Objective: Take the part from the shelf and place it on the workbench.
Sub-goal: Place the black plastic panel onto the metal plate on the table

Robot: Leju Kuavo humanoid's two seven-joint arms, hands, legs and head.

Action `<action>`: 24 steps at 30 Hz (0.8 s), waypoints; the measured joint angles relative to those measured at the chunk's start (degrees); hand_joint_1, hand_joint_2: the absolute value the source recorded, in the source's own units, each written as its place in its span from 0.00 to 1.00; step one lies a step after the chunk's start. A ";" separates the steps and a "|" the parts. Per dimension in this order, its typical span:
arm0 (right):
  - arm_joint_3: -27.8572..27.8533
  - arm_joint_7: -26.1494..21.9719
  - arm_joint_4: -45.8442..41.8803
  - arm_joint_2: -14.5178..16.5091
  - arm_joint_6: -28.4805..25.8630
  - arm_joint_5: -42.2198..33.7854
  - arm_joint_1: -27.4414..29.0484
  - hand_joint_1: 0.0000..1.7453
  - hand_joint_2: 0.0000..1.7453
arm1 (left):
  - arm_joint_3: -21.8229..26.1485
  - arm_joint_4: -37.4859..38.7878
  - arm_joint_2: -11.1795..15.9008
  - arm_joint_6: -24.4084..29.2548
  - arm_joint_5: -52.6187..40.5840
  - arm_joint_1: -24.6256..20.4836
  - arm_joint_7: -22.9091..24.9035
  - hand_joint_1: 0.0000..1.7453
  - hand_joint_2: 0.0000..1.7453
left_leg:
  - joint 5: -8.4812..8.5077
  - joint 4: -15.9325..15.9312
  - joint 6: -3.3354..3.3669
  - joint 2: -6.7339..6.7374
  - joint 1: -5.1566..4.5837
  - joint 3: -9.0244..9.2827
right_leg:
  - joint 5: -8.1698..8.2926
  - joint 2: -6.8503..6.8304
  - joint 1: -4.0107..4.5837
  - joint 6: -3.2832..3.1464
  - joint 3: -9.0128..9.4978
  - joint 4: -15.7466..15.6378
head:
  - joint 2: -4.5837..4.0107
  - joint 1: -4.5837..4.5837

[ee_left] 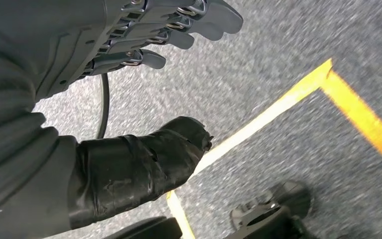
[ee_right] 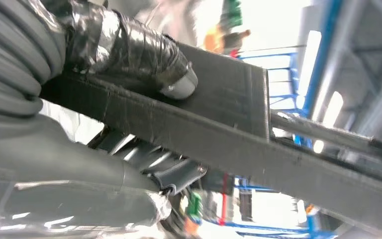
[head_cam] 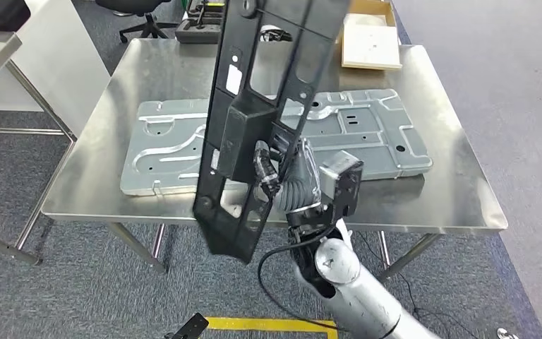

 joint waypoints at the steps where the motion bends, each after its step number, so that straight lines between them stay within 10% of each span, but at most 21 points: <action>1: 0.02 1.23 0.71 -0.77 -0.21 2.34 -1.31 1.00 1.00 | -0.02 0.01 0.01 0.08 -0.14 0.04 0.01 0.00 1.00 | -0.69 0.22 -0.24 -0.13 -0.01 0.49 | 3.21 -0.05 0.22 -0.38 0.17 -2.83 | 0.00 -0.13; 3: 0.04 2.97 1.84 -1.96 -0.32 5.65 -3.34 1.00 1.00 | -0.06 0.03 0.02 0.17 -0.37 0.01 0.05 0.00 1.00 | -1.74 0.66 -0.97 -0.28 0.06 0.73 | 6.88 -0.08 0.69 -1.40 0.26 -5.50 | 0.00 -0.33; 7: 0.05 5.36 3.30 -3.14 -0.19 9.90 -5.92 1.00 1.00 | -0.14 0.04 0.04 0.17 -0.71 -0.12 0.13 0.00 1.00 | -2.53 2.64 -2.16 -0.15 0.17 0.20 | 5.97 -0.13 0.58 -2.94 1.98 -6.50 | 0.00 -0.44; 12: 0.66 11.18 8.13 -4.10 4.26 23.61 -11.51 1.00 1.00 | -0.44 0.04 0.05 -0.28 -1.24 -0.38 0.62 0.00 1.00 | -5.54 16.12 -3.31 0.13 0.59 -10.42 | 4.51 -0.02 0.34 -3.61 3.69 -6.78 | 0.00 -0.62; 17: 2.80 13.78 16.70 -4.75 11.36 34.62 -17.54 1.00 1.00 | -0.74 0.04 0.13 -0.53 -1.36 -0.61 0.77 0.00 1.00 | 5.24 1.96 -2.13 0.25 0.05 -8.16 | 2.75 0.04 0.35 -3.07 5.35 -6.36 | 0.00 -0.57; 22: 6.20 14.55 23.94 -5.15 14.69 40.56 -21.10 1.00 1.00 | -0.80 0.04 0.13 -0.74 -1.31 -0.56 0.86 0.00 1.00 | 6.11 -0.72 -0.70 0.17 0.06 -7.16 | 1.41 -0.11 0.45 -1.74 4.94 -5.55 | 0.00 -0.47; 24: 7.78 14.96 26.34 -5.33 15.72 43.02 -22.43 1.00 1.00 | -0.80 0.04 -0.01 -0.81 -1.22 -0.80 0.82 0.00 1.00 | 6.20 -1.22 -0.39 0.20 0.34 -6.79 | -1.36 -0.17 0.32 -1.25 2.44 -0.35 | 0.00 -0.22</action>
